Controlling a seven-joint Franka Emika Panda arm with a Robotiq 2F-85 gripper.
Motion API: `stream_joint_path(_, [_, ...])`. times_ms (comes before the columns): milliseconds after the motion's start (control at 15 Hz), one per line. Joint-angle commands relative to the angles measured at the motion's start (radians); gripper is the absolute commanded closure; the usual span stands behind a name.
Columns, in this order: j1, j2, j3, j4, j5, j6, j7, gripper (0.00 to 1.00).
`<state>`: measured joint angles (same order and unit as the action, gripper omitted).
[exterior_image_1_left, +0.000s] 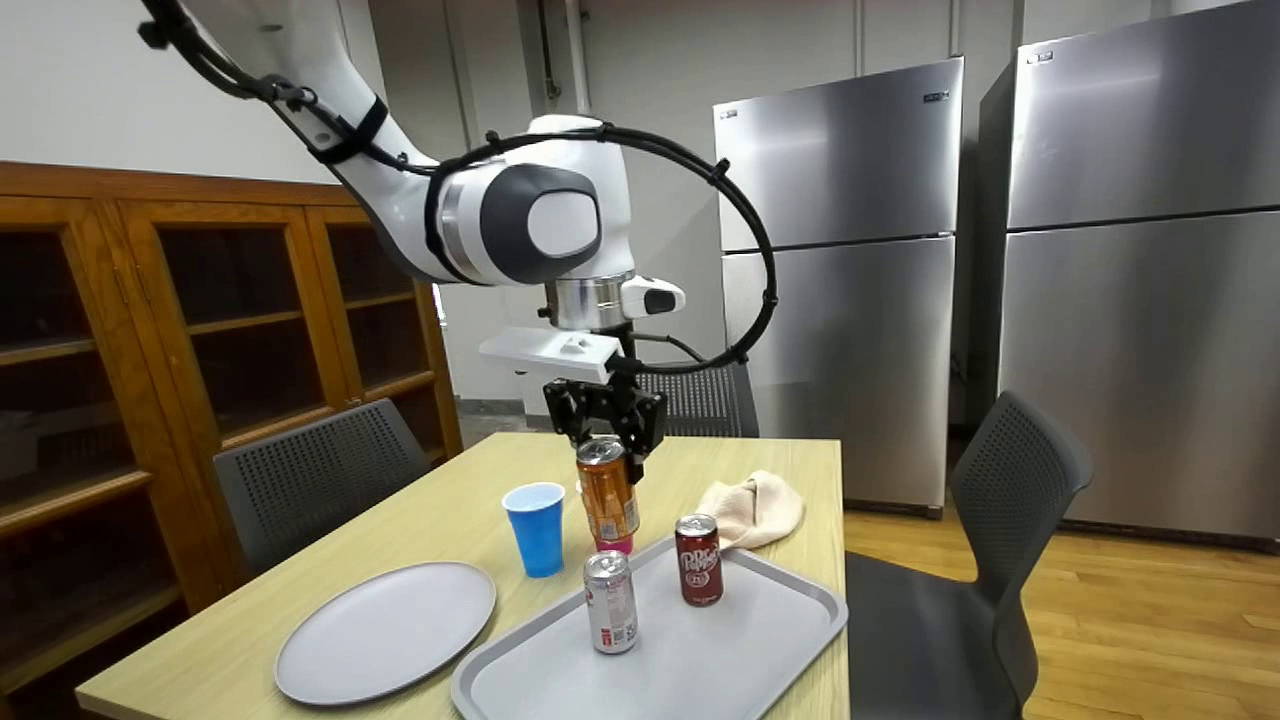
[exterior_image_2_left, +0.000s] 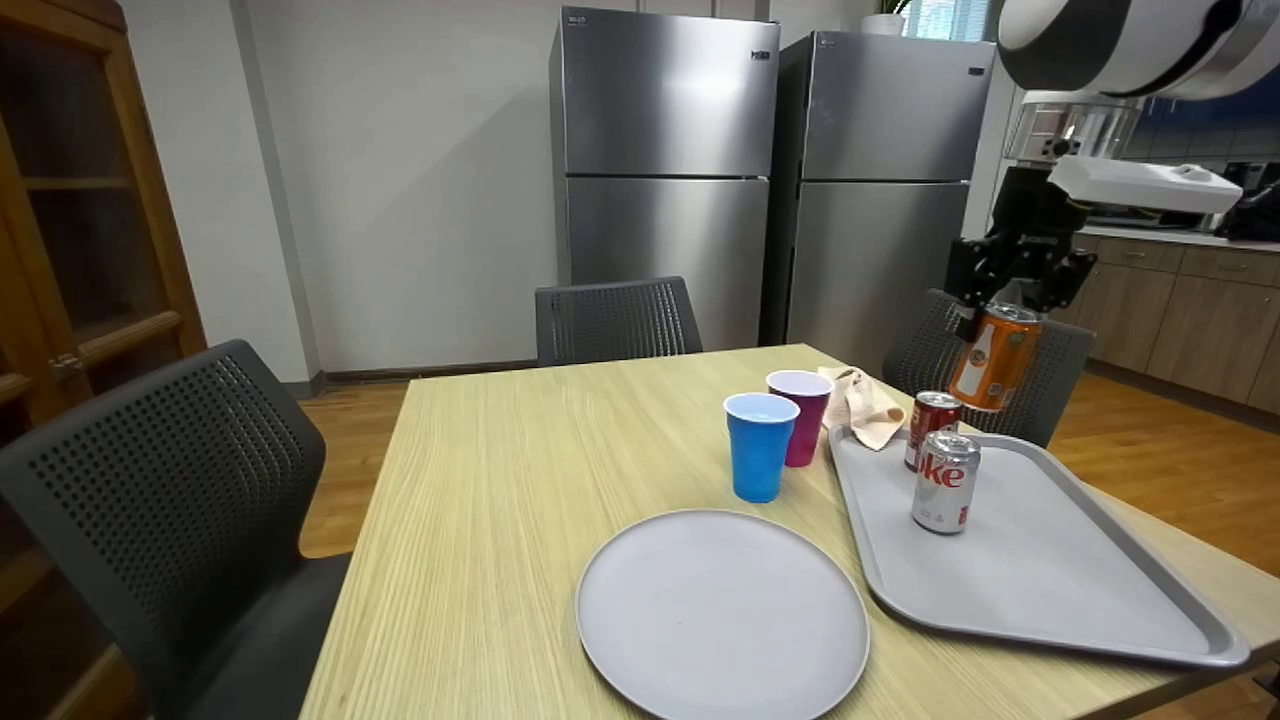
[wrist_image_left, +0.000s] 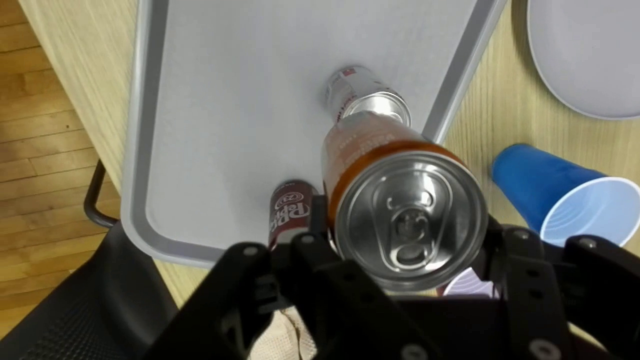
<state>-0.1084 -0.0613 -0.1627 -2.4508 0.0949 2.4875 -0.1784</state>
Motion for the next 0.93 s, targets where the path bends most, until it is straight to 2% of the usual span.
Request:
stream_joint_path(0, [-0.034, -0.028, -0.016, -0.028, -0.03, -0.007, 0.011, 0.62])
stream_joint_path(333, [-0.062, 0.007, -0.046, -0.058, -0.034, 0.034, 0.006, 0.62])
stream_joint_path(867, [-0.082, 0.137, -0.06, -0.067, -0.03, 0.125, 0.011, 0.62])
